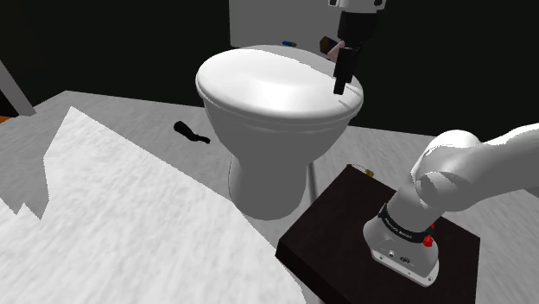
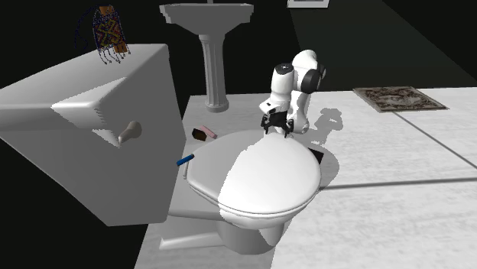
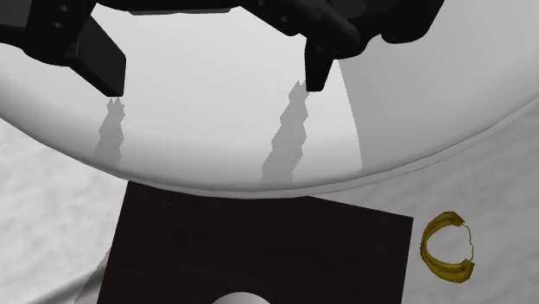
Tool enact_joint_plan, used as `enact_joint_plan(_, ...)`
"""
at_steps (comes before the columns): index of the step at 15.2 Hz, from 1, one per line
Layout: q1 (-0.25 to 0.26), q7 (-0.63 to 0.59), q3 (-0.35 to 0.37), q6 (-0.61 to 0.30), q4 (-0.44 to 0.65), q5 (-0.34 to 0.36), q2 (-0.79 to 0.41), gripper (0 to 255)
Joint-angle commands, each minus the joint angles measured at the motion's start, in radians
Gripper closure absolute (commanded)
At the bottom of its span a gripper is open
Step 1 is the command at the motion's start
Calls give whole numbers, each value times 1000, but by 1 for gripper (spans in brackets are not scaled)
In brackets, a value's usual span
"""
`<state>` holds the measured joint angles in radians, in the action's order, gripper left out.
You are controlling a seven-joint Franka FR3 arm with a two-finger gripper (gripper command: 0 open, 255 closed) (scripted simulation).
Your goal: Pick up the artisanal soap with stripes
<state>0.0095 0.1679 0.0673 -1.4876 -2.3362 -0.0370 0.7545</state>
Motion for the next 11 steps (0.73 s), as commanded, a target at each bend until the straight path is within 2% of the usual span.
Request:
enact_joint_plan(1, 0, 0, 0, 0, 0, 0, 0, 0)
enact_joint_plan(11, -21, 357, -215, -192, 40, 161, -86, 0)
